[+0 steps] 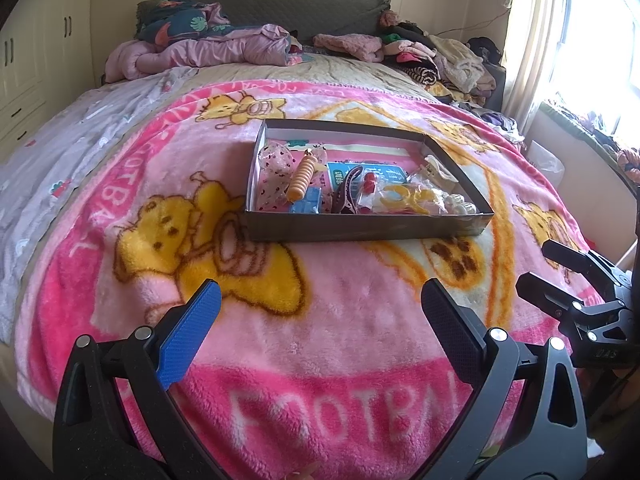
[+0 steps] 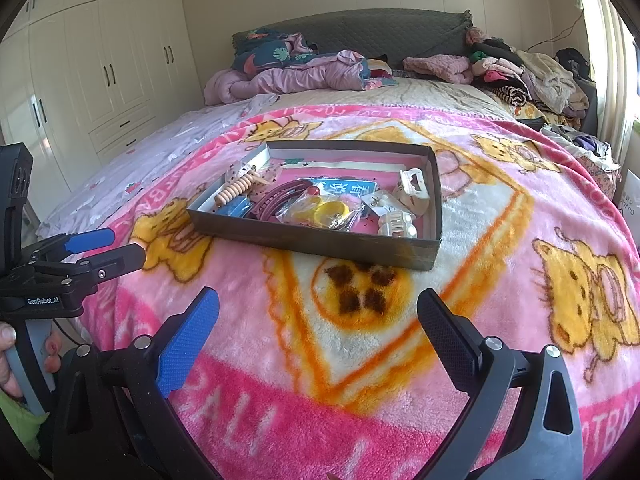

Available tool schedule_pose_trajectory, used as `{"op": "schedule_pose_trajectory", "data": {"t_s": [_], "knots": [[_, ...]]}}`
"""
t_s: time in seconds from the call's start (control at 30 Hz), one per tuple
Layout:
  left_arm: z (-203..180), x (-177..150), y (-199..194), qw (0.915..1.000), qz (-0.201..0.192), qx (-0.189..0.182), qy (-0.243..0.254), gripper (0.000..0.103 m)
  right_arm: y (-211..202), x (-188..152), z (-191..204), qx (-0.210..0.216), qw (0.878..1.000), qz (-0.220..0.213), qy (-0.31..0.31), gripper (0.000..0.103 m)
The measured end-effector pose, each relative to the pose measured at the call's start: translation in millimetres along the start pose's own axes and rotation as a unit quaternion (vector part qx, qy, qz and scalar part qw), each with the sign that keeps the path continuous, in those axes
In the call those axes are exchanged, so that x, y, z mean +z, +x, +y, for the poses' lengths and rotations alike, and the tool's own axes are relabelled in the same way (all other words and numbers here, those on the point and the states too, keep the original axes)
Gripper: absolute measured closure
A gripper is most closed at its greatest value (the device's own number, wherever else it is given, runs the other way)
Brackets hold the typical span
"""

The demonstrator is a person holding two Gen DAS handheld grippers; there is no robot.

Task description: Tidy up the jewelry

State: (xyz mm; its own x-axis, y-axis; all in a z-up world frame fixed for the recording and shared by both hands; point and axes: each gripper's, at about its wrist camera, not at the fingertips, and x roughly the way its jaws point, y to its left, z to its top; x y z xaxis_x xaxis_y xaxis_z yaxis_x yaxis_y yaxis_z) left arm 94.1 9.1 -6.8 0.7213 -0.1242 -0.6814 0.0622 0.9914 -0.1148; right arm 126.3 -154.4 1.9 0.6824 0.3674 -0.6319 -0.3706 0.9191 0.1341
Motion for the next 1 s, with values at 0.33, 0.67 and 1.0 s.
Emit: {"op": "schedule_pose_trajectory", "data": {"t_s": [0.33, 0.67, 1.0], "knots": [[4.7, 0.0, -0.8, 1.0000, 0.003, 0.006, 0.003, 0.011, -0.6, 0.0, 0.1, -0.001, 1.000, -0.002, 0.000, 0.006], [4.6, -0.3, -0.4, 0.9999, 0.005, 0.010, 0.004, 0.011, -1.4, 0.4, 0.2, -0.001, 1.000, -0.002, 0.000, 0.006], [2.0, -1.4, 2.1, 0.9999, 0.009, 0.013, 0.005, 0.011, -0.6, 0.1, 0.1, -0.001, 1.000, -0.001, 0.001, 0.006]]}}
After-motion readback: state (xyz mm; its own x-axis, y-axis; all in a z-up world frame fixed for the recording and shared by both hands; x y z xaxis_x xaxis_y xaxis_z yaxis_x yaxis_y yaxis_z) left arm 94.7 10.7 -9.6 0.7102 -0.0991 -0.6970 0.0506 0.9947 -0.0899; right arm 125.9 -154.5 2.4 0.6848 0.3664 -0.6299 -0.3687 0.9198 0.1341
